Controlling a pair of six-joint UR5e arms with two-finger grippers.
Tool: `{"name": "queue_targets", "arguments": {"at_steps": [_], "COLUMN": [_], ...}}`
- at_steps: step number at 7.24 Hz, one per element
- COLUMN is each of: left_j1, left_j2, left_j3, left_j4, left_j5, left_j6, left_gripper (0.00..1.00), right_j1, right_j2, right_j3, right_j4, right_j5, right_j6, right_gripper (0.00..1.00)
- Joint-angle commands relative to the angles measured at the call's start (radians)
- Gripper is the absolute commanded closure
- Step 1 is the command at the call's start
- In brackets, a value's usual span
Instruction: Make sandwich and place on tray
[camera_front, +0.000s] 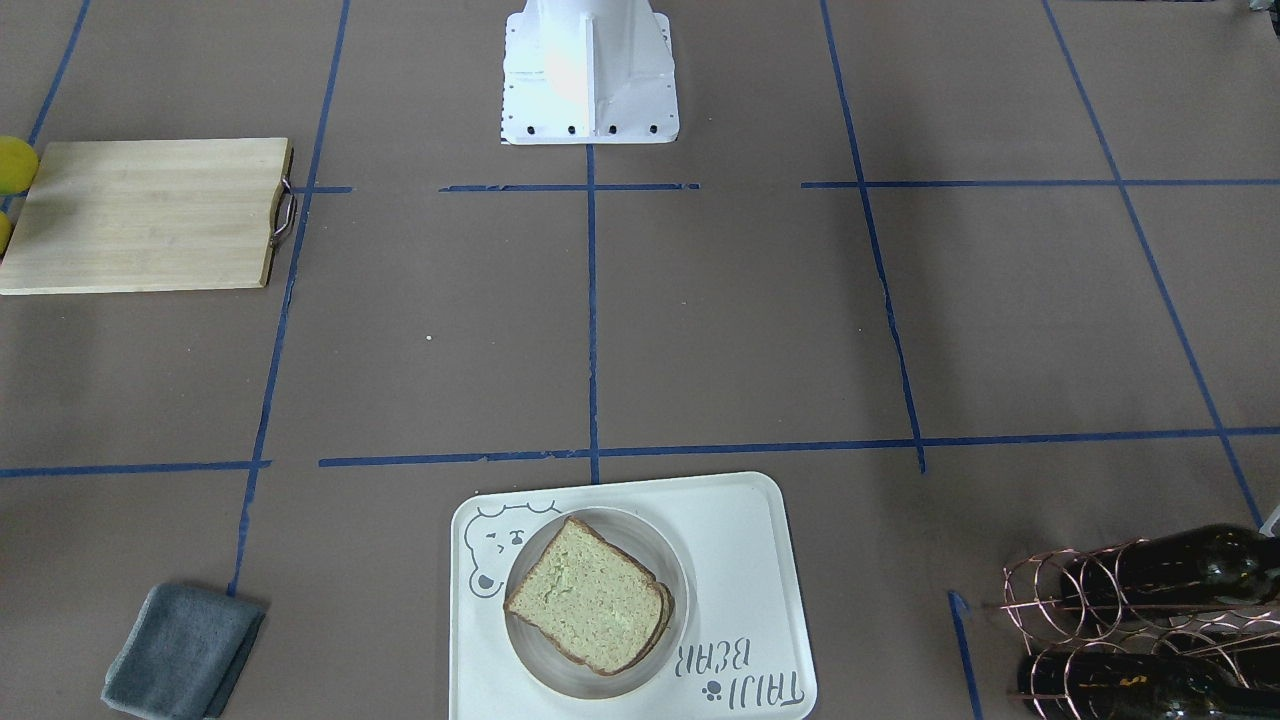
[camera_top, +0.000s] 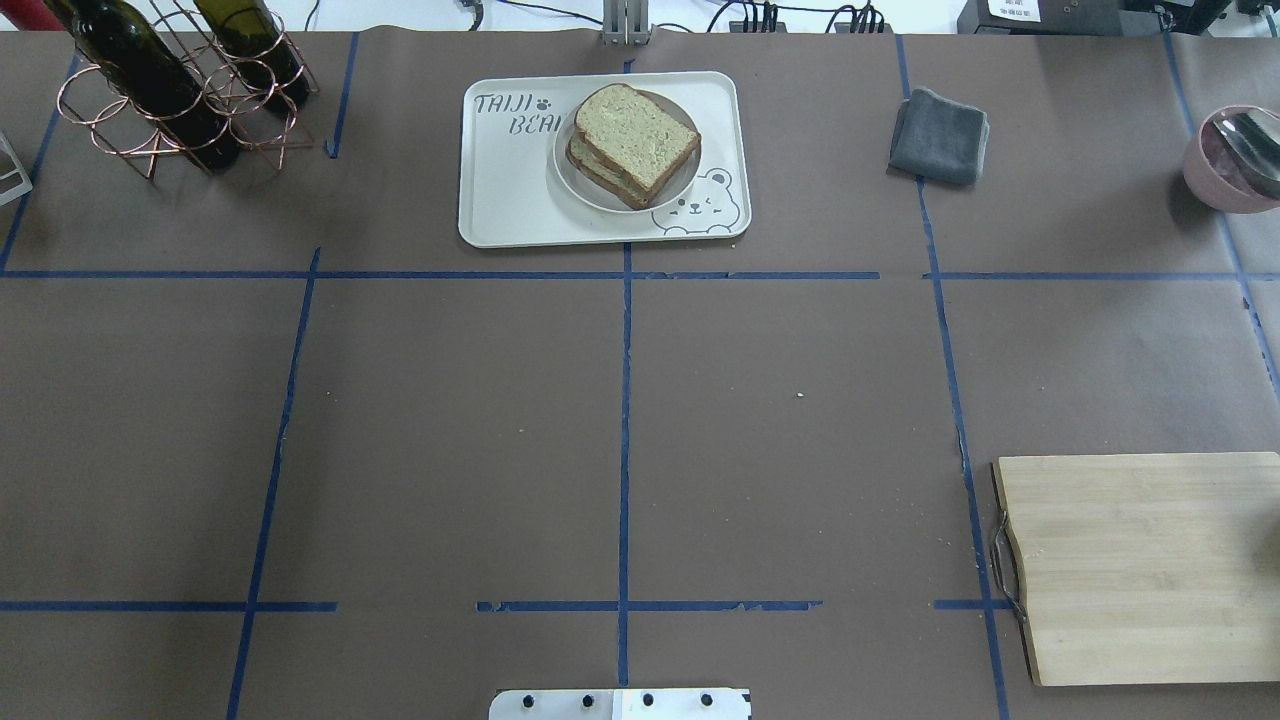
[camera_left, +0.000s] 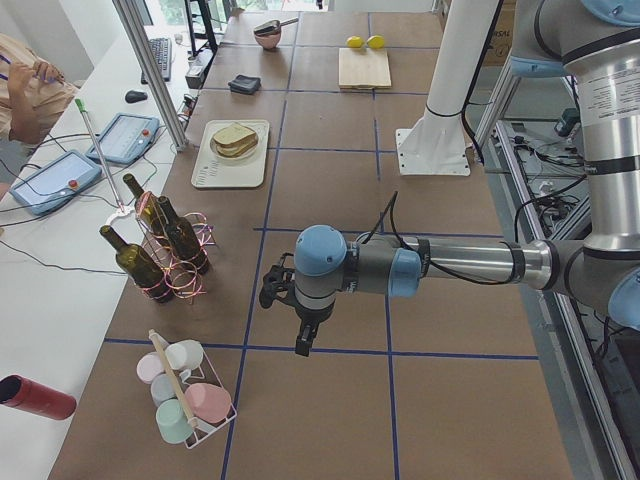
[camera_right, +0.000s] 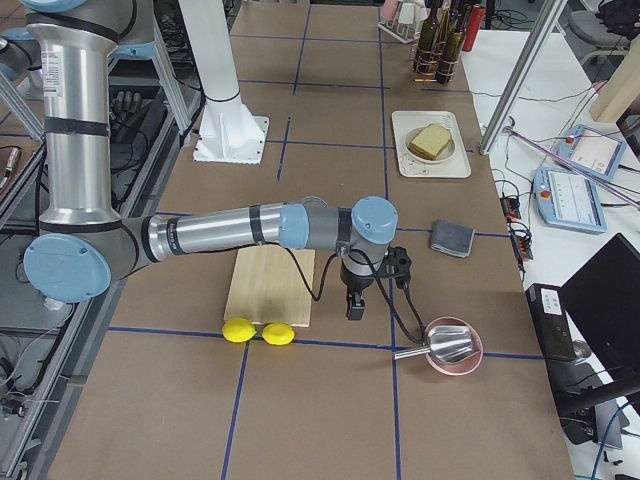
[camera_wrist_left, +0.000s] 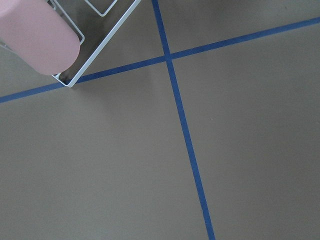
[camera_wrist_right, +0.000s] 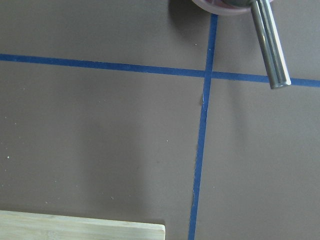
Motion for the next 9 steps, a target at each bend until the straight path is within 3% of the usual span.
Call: {"name": "queue_targets", "arguments": {"at_steps": [1, 2, 9], "left_j1": [0.008, 0.009, 0.023], "left_j2": [-0.022, -0.028, -0.021], "left_j3": [0.04, 0.028, 0.024], "left_j4": [0.159, 0.254, 0.183], "left_j5": [0.001, -0.002, -0.006], "left_j6": [-0.001, 0.002, 0.002], "left_gripper": [0.0, 0.0, 0.0], "right_j1": [-0.016, -0.016, -0.021], "right_j2": [0.007, 0.007, -0.024], "right_j3": [0.003, 0.028, 0.036], "right_j4": [0.003, 0.002, 0.003], "right_j5": [0.008, 0.03, 0.067], "right_j6": [0.005, 0.003, 0.006], "right_gripper": [0.0, 0.0, 0.0]}}
